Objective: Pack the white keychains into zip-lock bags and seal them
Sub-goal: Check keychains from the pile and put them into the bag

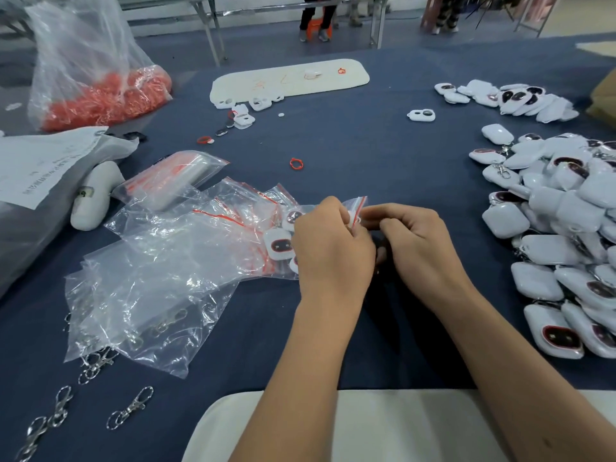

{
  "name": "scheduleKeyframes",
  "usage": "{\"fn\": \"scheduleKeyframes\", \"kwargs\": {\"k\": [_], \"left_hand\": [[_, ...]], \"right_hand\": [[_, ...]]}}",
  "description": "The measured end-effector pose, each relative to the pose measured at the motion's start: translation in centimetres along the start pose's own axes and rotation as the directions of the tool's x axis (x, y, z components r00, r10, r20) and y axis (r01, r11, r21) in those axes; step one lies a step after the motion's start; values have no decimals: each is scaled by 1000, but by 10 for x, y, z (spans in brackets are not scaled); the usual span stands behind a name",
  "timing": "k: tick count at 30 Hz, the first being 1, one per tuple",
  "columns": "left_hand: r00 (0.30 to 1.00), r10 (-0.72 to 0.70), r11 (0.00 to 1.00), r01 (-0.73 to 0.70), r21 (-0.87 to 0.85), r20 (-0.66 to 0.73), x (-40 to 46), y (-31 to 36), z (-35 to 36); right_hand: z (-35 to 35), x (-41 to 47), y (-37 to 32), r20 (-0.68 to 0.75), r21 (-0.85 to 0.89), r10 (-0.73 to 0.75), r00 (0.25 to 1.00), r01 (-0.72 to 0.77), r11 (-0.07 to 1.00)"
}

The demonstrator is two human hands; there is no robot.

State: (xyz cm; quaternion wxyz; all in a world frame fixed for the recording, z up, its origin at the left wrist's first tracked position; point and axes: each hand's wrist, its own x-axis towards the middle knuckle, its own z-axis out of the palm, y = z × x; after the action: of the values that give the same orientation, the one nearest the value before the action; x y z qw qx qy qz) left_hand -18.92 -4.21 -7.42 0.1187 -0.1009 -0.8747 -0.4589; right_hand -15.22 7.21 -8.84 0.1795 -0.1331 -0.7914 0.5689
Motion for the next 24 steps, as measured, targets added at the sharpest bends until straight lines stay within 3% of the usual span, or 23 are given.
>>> {"fn": "scheduleKeyframes", "kwargs": {"k": [2, 5, 9, 12, 14, 16, 18, 21, 24], "left_hand": [[998, -25, 992, 18, -126, -57, 3, 2, -3], [990, -33, 956, -9, -295, -139, 4, 10, -5], [977, -10, 910, -80, -406, -215, 0, 18, -2], [971, -15, 918, -81, -388, -237, 2, 16, -1], [988, -13, 923, -49, -382, -157, 2, 14, 2], [998, 48, 929, -64, -365, -51, -1, 13, 5], [980, 201, 934, -190, -301, 6, -7, 16, 9], [922, 377, 905, -346, -248, 89, -16, 19, 17], [862, 493, 866, -474, -160, 118, -18, 18, 20]], "right_hand": [[0, -1, -3, 23, 20, -56, 998, 56, 998], [2, -9, -12, 168, 60, -154, 974, 146, 987], [2, -12, -15, 263, 50, -93, 960, 82, 995], [6, -12, -13, 27, -41, -188, 982, 189, 981], [4, -11, -11, -267, -209, -309, 913, 258, 943], [-2, -8, -8, -500, -378, -358, 788, 174, 909], [-13, -4, -4, -592, -512, -357, 722, 5, 859], [-23, 1, 2, -565, -596, -141, 813, -285, 750], [-23, 2, 3, -436, -670, 8, 900, -331, 665]]}}
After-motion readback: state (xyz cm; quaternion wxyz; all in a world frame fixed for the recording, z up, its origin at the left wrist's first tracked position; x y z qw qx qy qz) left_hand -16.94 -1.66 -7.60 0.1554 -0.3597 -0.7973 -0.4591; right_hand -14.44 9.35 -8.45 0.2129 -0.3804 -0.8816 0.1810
